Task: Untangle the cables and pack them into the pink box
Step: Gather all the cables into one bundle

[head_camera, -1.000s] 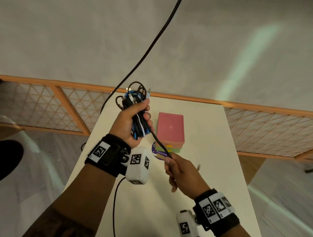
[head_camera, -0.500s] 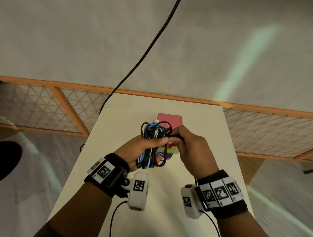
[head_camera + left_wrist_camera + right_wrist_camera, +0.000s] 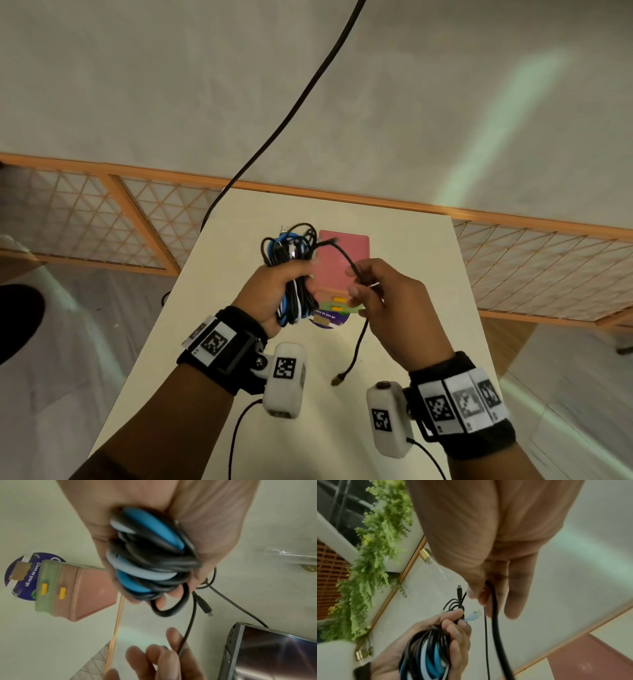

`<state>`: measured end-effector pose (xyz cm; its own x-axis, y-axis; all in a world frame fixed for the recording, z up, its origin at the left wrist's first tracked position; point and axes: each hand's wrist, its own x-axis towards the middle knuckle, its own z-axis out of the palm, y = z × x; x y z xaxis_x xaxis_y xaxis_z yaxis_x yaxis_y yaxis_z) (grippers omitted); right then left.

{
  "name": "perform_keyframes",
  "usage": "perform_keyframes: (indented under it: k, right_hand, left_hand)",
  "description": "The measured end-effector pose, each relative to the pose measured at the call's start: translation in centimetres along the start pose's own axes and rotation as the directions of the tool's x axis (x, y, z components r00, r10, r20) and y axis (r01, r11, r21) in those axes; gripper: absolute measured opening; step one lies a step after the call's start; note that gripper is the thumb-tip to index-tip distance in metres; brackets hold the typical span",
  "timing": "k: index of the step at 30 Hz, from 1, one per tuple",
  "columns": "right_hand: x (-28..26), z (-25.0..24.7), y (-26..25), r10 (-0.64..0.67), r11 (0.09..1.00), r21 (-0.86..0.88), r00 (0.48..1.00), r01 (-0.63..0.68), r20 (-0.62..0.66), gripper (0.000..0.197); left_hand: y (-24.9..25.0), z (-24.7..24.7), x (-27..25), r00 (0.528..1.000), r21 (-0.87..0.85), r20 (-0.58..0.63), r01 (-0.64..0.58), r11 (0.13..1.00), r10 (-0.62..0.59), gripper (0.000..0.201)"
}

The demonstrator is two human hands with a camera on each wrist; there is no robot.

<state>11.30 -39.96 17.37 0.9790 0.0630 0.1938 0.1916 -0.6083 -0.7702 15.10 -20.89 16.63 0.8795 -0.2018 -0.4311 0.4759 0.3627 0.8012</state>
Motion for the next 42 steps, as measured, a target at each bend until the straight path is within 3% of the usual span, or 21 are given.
perform_keyframes:
  k: [3, 7, 10, 15, 18, 20, 22, 25, 29, 32, 34, 39, 42]
  right_hand:
    - [-0.7, 0.7, 0.5, -0.093, 0.992, -0.093, 0.987, 0.081, -0.133, 0.031]
    - [-0.2, 2.0, 0.0, 0.110, 0.982, 0.172, 0.982, -0.083, -0.156, 0.027]
    - [0.0, 2.3, -0.8, 0.165, 0.946, 0.308, 0.967, -0.100, -0.193, 0.027]
    - [-0.5, 3.0, -0.8, -0.106, 0.988, 0.071, 0.929, 0.140, -0.354, 0.016]
    - [-0.4, 3.6, -0.6, -0.243, 0.966, -0.159, 0.931, 0.206, -0.274, 0.027]
    - [-0.7, 4.4, -0.7, -0.233, 0.950, -0.243, 0.962, 0.194, -0.144, 0.046]
    - [-1.2, 4.6, -1.0, -0.200, 0.959, -0.213, 0.979, 0.188, -0.038, 0.063]
    - [-1.3, 4.0, -1.2, -0.180, 0.974, -0.127, 0.982, 0.185, 0.050, 0.070]
    - [-2.2, 3.0, -1.4, -0.098, 0.989, 0.119, 0.989, 0.084, 0.110, 0.065]
    - [-4.0, 2.5, -1.0, -0.237, 0.935, 0.293, 0.966, 0.197, 0.107, 0.066]
    - [-4.7, 2.5, 0.1, -0.307, 0.921, 0.293, 0.942, 0.258, 0.138, 0.068]
    - [-4.0, 1.7, 0.8, -0.328, 0.921, 0.227, 0.945, 0.317, 0.014, 0.032]
    - [-2.8, 0.5, 0.6, -0.388, 0.913, 0.165, 0.919, 0.372, 0.074, 0.045]
  left_hand:
    - [0.3, -0.2, 0.5, 0.999, -0.004, -0.033, -0.025, 1.000, 0.025, 0.031]
    - [-0.3, 0.6, 0.2, 0.995, 0.063, 0.100, -0.005, 0.998, -0.001, 0.025]
    - [-0.4, 1.2, 0.1, 0.983, 0.028, 0.182, -0.013, 1.000, 0.008, 0.022]
    - [0.0, 1.3, -0.1, 0.957, 0.054, 0.286, -0.068, 0.996, 0.050, 0.009]
    - [-0.5, 1.3, 0.2, 0.957, 0.070, 0.279, -0.104, 0.992, 0.080, 0.023]
    - [-0.5, 1.1, 0.6, 0.961, 0.093, 0.262, -0.112, 0.989, 0.084, 0.035]
    - [-0.5, 1.2, 0.8, 0.975, 0.132, 0.201, -0.122, 0.984, 0.094, 0.027]
    - [-0.9, 1.5, 1.1, 0.993, 0.116, 0.048, -0.109, 0.987, 0.104, 0.022]
    - [-0.9, 1.5, 1.8, 0.992, 0.008, -0.080, -0.099, 0.995, 0.099, 0.020]
    - [0.2, 1.1, 1.7, 0.999, -0.185, -0.001, -0.049, 0.982, 0.049, 0.020]
    - [0.6, 0.8, 1.4, 0.996, -0.260, 0.058, -0.045, 0.964, 0.062, 0.018]
    - [0.5, 0.9, 1.3, 0.991, -0.174, 0.115, -0.048, 0.984, 0.069, 0.016]
    - [0.3, 1.5, 1.0, 0.996, -0.148, 0.087, -0.006, 0.989, 0.019, 0.017]
